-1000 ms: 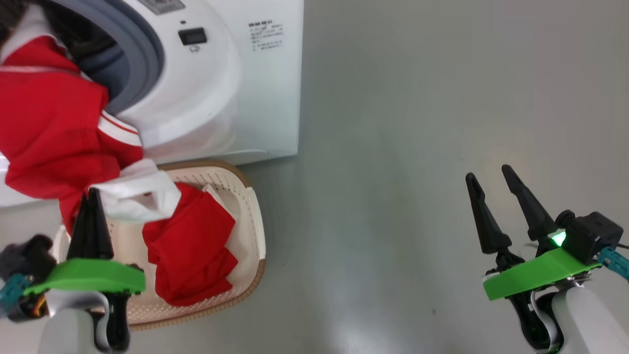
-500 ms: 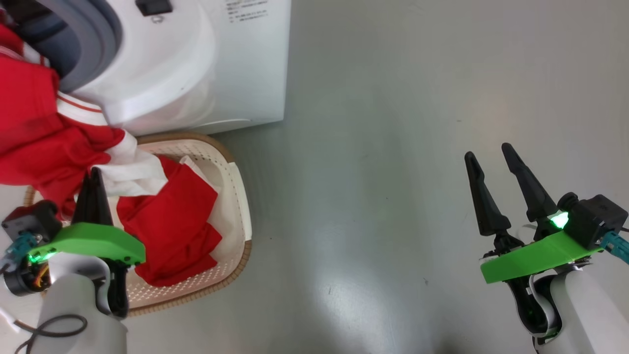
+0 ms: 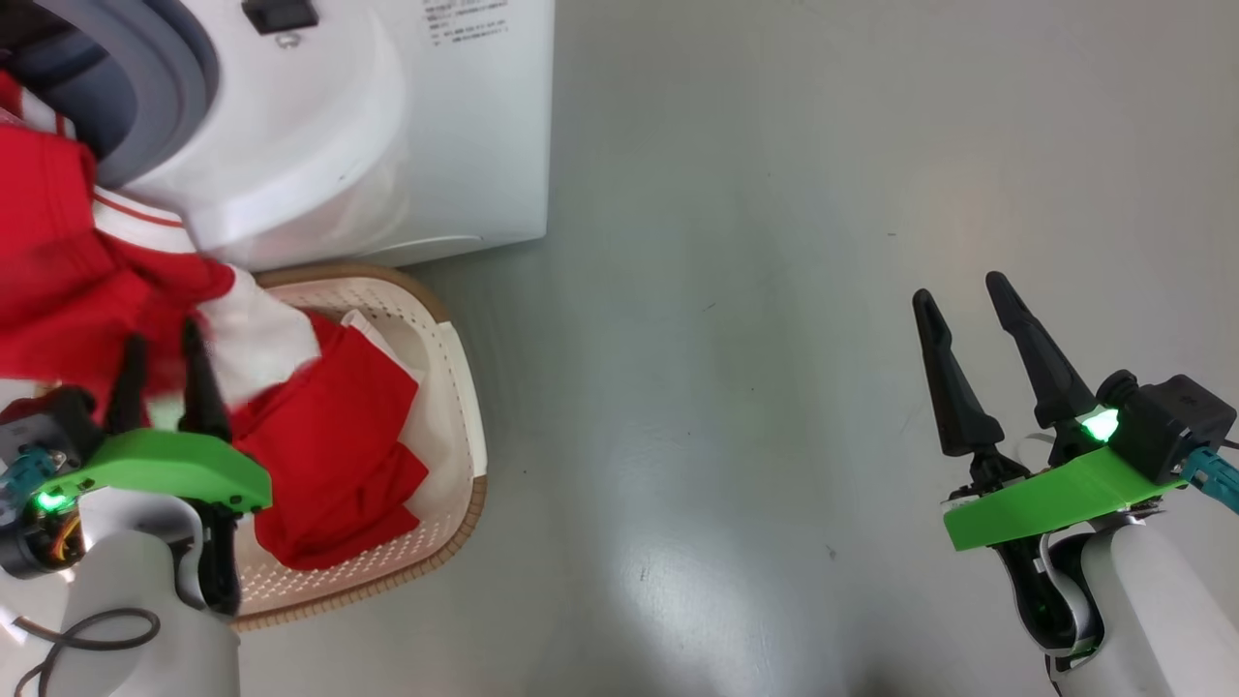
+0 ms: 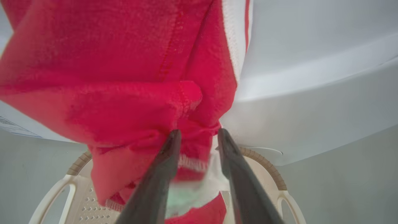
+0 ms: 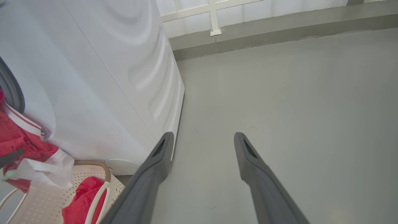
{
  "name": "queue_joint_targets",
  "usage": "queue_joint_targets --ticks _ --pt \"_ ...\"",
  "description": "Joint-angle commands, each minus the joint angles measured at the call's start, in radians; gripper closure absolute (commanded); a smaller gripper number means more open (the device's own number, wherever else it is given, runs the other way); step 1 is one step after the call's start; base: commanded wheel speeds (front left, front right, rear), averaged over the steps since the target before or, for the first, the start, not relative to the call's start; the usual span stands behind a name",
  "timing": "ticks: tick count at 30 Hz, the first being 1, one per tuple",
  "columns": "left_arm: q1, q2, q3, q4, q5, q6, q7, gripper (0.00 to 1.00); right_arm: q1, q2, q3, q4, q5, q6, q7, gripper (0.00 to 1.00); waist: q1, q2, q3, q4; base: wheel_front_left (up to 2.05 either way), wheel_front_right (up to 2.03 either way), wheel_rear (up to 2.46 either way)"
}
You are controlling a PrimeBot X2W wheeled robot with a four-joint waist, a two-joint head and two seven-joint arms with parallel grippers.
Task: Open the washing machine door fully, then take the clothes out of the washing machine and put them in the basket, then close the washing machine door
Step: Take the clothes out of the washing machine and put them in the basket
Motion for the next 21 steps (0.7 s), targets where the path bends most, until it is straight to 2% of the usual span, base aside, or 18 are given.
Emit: queue_joint_targets --ticks 1,9,21 --pt "0.024 0.024 0.02 -0.024 0.008 -0.006 -0.005 0.0 0.011 -0.006 0.02 -0.018 -0.004 0.007 -0.006 0.0 0.0 0.0 -0.008 0.004 0.0 0.0 0.0" --pt "0.072 0.018 0.001 -0.088 -0.002 -0.006 -0.005 0.0 0.022 -0.017 0.024 -0.012 -0.005 0.007 -0.006 0.0 0.0 0.0 -0.046 0.022 0.0 0.0 0.0" --pt "0.187 0.017 -0.056 -0.284 -0.03 -0.006 -0.005 0.0 0.044 -0.032 0.03 -0.003 -0.005 0.007 -0.006 0.0 0.0 0.0 -0.105 0.061 0.0 0.0 0.0"
